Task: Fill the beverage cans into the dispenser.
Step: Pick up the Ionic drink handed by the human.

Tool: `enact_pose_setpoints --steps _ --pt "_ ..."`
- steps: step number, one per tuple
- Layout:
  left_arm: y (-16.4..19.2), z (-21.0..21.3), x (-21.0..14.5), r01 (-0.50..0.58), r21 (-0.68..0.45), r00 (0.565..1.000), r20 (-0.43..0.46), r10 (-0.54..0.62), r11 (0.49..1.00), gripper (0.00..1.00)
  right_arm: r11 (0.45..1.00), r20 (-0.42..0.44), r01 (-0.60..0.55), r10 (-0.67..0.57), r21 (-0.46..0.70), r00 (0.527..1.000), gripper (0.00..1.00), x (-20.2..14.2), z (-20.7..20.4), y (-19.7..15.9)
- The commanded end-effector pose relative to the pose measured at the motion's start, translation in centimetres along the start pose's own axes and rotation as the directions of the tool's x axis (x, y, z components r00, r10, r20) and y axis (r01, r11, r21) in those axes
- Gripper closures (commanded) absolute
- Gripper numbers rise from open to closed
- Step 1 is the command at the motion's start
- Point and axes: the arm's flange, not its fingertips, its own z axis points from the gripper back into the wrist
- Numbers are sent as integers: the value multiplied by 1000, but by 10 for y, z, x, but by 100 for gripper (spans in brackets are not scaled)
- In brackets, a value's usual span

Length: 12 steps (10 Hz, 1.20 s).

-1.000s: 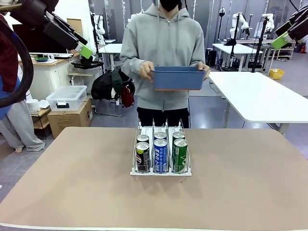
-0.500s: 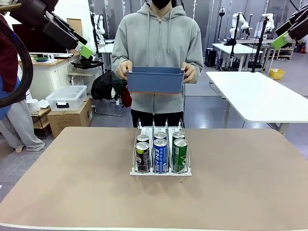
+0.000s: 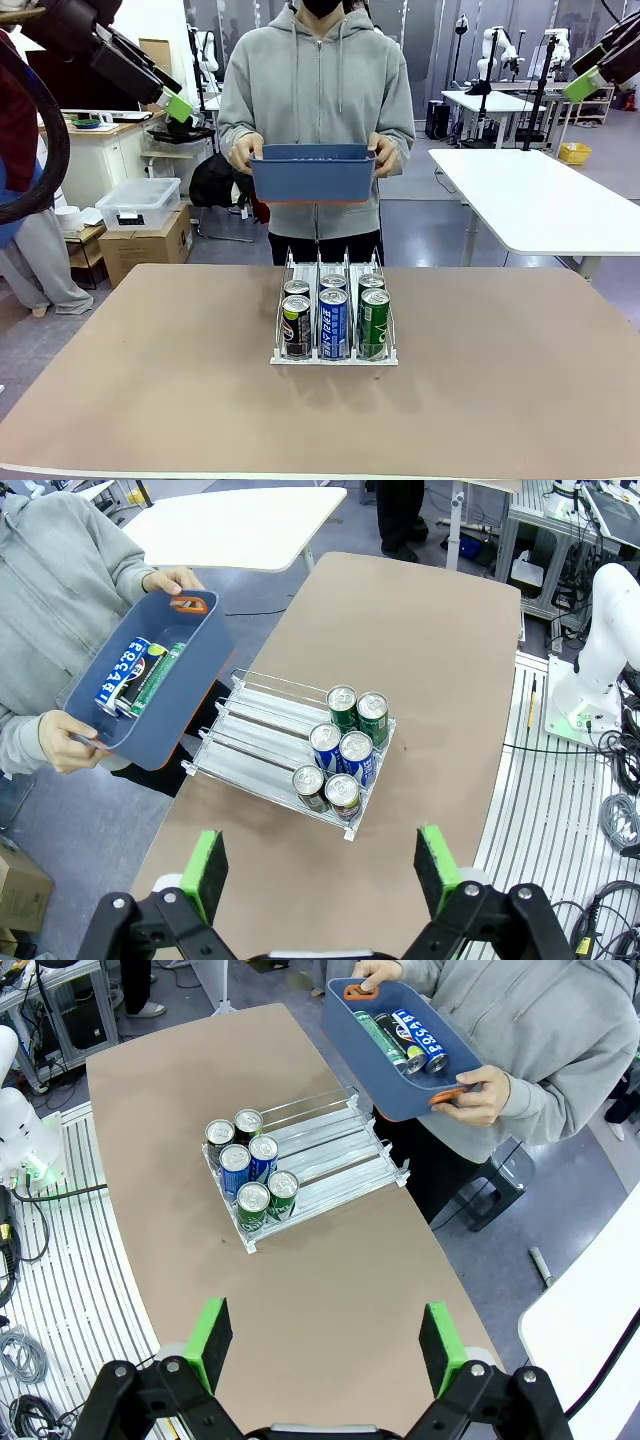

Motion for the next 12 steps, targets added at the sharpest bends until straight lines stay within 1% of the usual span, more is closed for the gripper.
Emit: enact_pose_setpoints --steps 1,12 --pt "1 0 -1 -2 8 1000 -5 2 1000 0 1000 -1 -7 7 2 1000 0 0 -1 0" --pt "1 0 -1 -2 8 1000 -5 2 1000 0 1000 -1 -7 7 2 1000 0 0 -1 0"
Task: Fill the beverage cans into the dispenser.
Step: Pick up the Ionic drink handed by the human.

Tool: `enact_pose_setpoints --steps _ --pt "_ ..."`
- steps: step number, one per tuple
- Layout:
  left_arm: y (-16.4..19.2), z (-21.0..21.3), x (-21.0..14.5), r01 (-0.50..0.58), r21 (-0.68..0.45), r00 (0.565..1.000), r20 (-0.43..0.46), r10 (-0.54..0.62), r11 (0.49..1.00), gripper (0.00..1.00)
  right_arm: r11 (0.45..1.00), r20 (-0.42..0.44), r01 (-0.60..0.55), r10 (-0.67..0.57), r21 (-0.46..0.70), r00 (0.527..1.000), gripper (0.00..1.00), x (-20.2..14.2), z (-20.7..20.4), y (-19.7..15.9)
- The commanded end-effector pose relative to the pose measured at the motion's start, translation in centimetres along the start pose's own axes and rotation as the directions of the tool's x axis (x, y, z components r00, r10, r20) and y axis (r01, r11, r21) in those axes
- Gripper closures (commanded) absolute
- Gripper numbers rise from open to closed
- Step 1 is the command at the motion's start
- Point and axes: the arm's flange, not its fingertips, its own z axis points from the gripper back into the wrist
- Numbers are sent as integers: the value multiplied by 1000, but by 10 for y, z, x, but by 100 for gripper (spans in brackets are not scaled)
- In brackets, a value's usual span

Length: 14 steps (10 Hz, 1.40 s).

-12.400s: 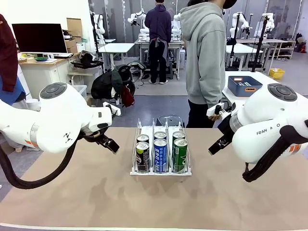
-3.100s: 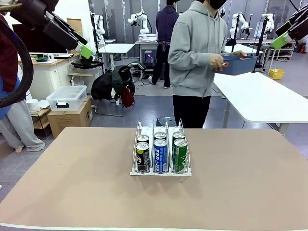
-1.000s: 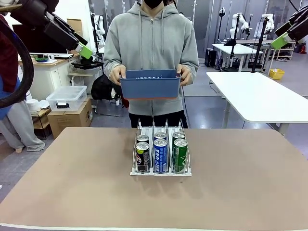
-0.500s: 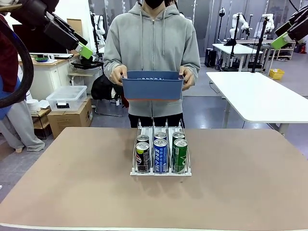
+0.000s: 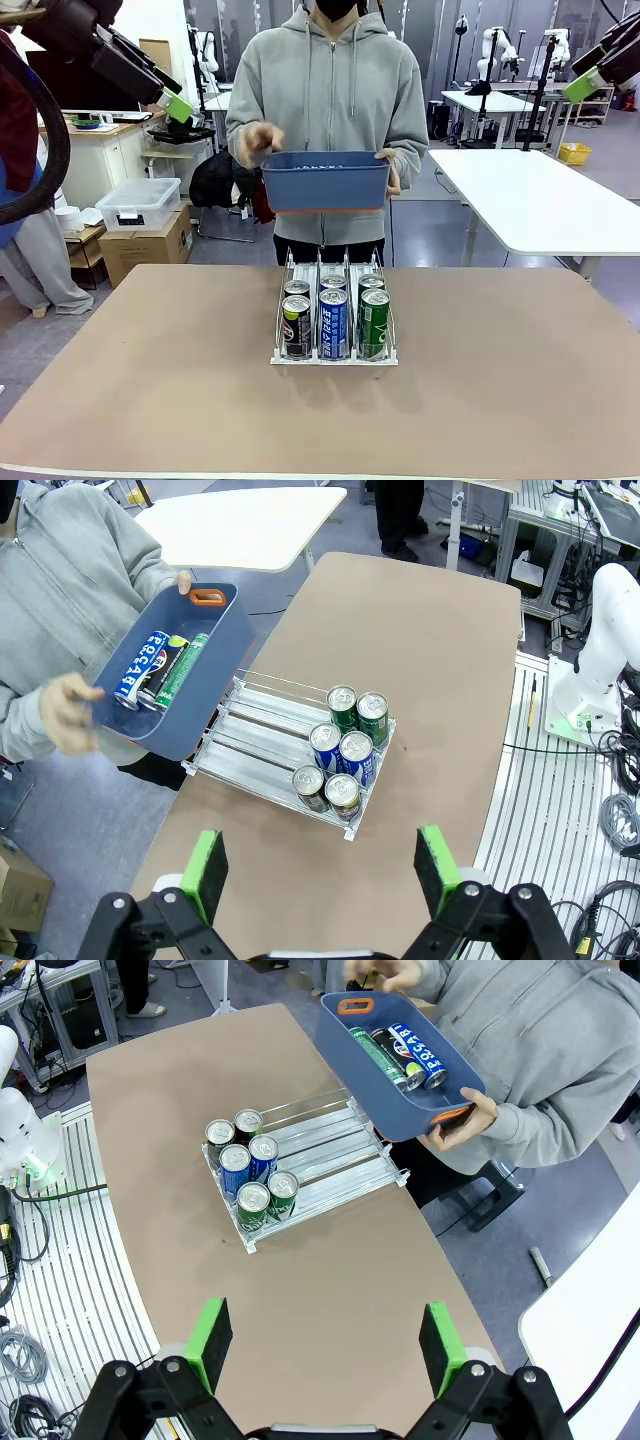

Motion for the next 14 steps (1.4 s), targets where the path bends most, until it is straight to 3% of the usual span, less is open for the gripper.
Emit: enact_pose_setpoints --steps 1,14 --pt "1 0 -1 -2 8 1000 -5 2 1000 0 1000 -1 -7 7 2 1000 0 0 -1 0" --pt "1 0 -1 -2 8 1000 -5 2 1000 0 1000 -1 -7 7 2 1000 0 0 -1 0"
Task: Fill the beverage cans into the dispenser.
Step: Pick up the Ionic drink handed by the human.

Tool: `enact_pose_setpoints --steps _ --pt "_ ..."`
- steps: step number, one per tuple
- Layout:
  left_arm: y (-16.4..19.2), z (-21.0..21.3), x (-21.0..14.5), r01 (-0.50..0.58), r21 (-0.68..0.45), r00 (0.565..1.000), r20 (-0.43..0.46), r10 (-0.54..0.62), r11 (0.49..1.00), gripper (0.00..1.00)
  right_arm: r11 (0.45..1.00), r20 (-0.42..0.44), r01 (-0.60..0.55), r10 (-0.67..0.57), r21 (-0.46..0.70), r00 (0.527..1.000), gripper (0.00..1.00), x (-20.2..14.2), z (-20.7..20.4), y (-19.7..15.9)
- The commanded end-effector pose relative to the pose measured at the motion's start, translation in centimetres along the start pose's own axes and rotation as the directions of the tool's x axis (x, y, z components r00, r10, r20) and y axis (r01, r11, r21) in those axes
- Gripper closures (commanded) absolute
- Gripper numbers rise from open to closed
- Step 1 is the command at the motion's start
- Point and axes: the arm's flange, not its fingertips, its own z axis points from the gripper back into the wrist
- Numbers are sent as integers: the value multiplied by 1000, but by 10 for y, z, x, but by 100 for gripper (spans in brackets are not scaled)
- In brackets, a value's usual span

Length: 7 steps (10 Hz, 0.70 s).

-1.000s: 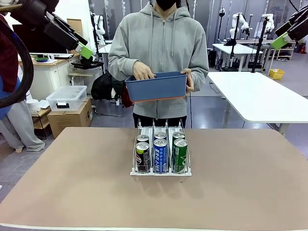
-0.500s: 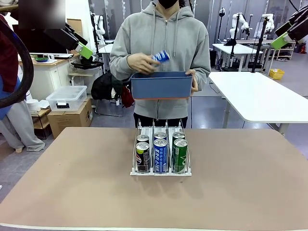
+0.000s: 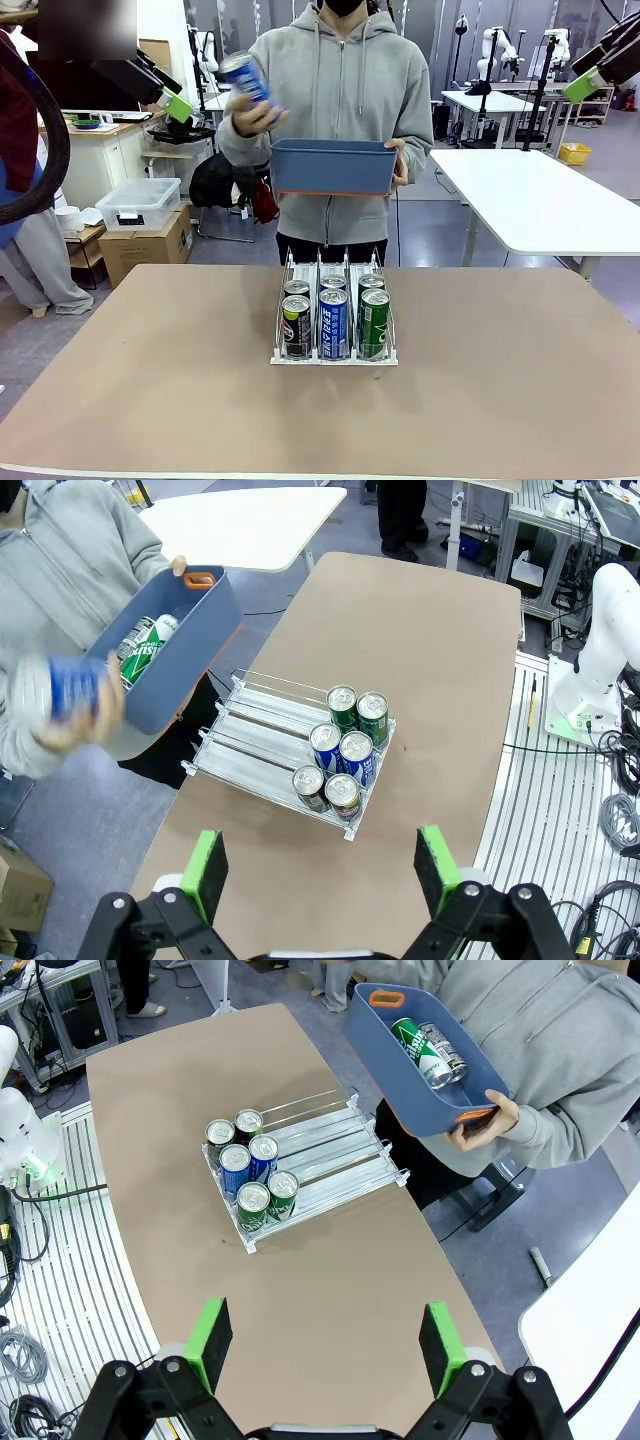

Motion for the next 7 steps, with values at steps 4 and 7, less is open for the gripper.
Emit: enact_pose_setpoints --steps 4,7 --pt "1 0 -1 -2 8 1000 -5 2 1000 0 1000 -1 -7 7 2 1000 0 0 -1 0" --pt "1 0 -1 -2 8 1000 -5 2 1000 0 1000 -1 -7 7 2 1000 0 0 -1 0"
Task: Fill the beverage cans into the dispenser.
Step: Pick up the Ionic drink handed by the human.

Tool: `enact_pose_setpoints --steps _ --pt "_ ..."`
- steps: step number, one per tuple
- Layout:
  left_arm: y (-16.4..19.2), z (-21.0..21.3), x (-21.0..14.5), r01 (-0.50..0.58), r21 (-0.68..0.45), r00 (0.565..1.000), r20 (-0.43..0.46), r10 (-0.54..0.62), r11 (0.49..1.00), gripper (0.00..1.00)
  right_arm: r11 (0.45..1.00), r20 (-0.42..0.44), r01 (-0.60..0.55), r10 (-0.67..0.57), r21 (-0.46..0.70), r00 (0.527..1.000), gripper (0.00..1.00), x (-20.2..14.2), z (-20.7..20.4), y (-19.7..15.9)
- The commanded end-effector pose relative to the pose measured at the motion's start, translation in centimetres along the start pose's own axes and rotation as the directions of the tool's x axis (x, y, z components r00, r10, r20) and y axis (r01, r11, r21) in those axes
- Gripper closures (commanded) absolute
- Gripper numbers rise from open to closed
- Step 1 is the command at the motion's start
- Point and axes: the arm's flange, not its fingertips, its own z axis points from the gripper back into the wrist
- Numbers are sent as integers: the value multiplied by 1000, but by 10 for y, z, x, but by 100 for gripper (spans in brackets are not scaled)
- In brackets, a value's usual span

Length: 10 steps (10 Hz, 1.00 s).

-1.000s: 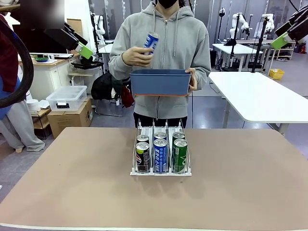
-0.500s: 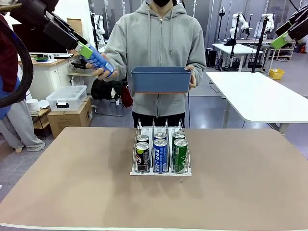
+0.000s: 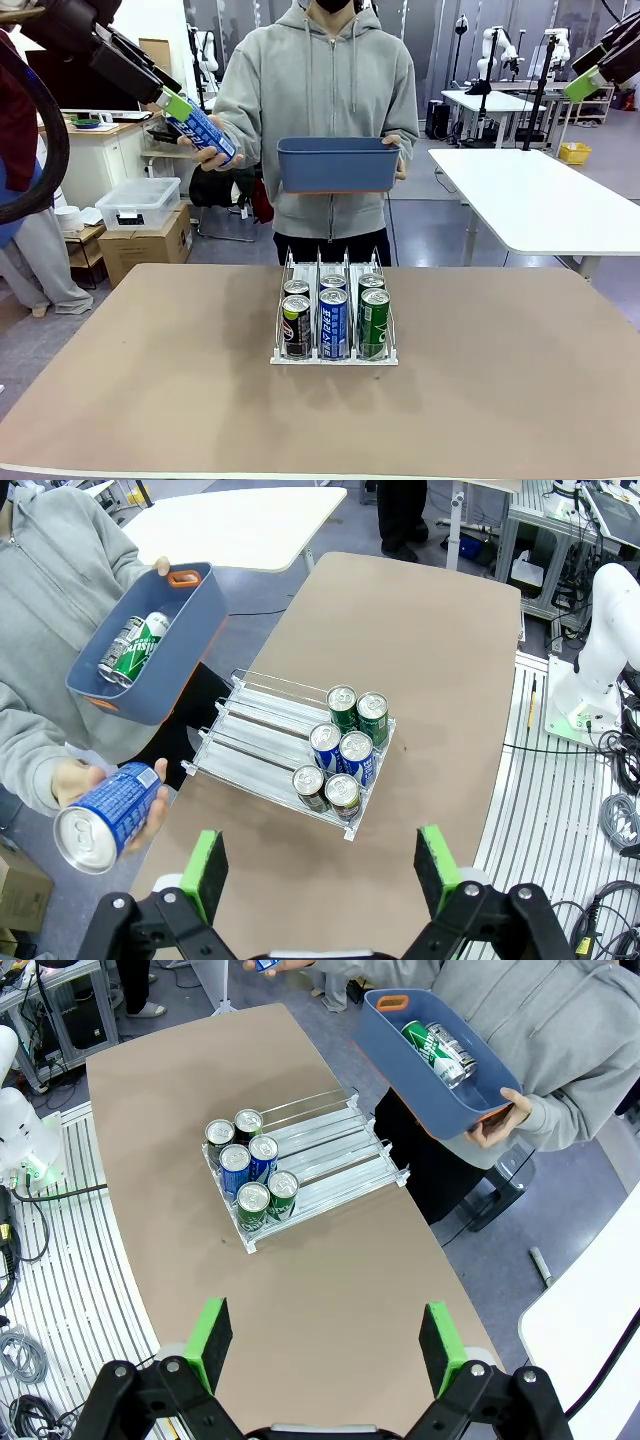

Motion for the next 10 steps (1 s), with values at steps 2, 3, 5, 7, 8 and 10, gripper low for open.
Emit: enact_pose_setpoints --steps 2,3,5,7,8,10 --pt "1 0 -1 -2 8 1000 -5 2 1000 0 1000 -1 -7 7 2 1000 0 0 -1 0" --pt "1 0 -1 -2 8 1000 -5 2 1000 0 1000 -1 -7 7 2 1000 0 0 -1 0" --pt "0 0 0 0 0 1000 0 0 1000 0 1000 -1 -7 7 2 1000 0 0 -1 0" --pt "10 -1 -4 -49 161 999 -1 50 986 0 1000 -1 -7 7 2 1000 0 0 -1 0" --pt "14 -8 -3 -73 277 997 -12 80 958 0 1000 -1 -7 7 2 1000 0 0 -1 0" --pt "35 -23 -7 -51 334 992 -90 86 941 0 1000 -1 -7 7 2 1000 0 0 -1 0"
